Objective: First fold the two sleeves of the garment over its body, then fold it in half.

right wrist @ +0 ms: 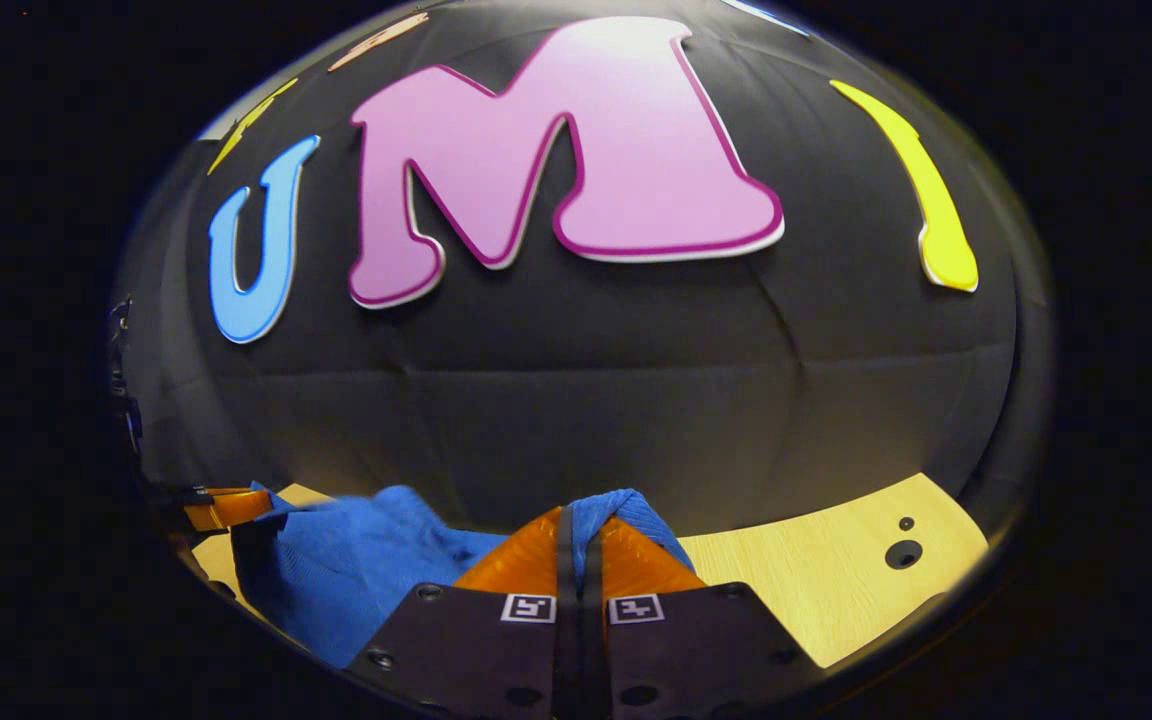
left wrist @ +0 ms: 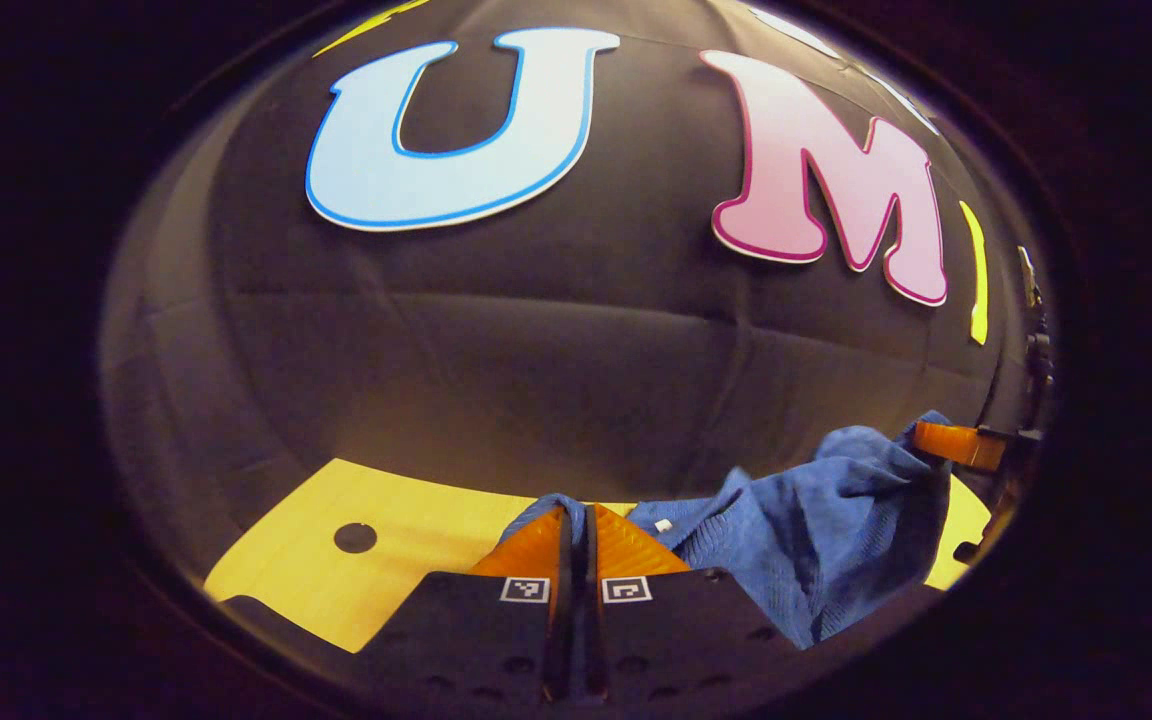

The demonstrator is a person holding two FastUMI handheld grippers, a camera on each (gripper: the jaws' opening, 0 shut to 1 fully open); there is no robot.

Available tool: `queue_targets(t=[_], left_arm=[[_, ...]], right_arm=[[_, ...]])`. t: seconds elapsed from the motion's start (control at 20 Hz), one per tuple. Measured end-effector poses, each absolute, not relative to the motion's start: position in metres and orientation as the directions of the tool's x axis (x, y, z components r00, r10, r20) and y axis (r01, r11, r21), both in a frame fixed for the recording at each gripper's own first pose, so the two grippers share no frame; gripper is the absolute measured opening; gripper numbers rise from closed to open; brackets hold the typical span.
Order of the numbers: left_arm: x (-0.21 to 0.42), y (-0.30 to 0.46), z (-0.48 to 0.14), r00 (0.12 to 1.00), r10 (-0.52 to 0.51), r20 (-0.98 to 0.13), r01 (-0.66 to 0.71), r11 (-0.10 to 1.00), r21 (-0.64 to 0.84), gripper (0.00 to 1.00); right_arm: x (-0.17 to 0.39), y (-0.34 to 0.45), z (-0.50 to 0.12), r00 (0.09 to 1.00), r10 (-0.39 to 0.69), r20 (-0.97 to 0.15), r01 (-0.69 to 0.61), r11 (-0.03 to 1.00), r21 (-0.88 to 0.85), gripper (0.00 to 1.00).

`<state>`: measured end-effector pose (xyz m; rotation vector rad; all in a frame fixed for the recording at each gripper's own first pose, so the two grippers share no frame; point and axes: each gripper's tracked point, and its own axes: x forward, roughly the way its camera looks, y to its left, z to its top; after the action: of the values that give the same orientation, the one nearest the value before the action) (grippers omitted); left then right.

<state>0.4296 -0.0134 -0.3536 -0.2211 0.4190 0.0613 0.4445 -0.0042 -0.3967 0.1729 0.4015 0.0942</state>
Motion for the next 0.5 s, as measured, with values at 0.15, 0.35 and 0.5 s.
queue_targets(t=[0.15, 0.35, 0.5], left_arm=[[0.444, -0.014, -0.385, 0.898, 0.041, -0.437, -0.131, 0.975, -0.179, 0.15], [0.427, -0.028, -0.399, 0.855, 0.017, -0.519, -0.124, 0.977, -0.172, 0.60], [0.409, -0.018, -0.370, 0.884, 0.097, -0.458, -0.165, 0.980, -0.113, 0.86]], right_arm=[[0.449, -0.007, -0.427, 0.899, 0.120, -0.422, -0.044, 0.981, 0.187, 0.10], [0.435, -0.006, -0.432, 0.882, 0.143, -0.450, -0.079, 0.984, 0.158, 0.46], [0.417, -0.013, -0.405, 0.904, 0.122, -0.410, -0.068, 0.987, 0.143, 0.96]])
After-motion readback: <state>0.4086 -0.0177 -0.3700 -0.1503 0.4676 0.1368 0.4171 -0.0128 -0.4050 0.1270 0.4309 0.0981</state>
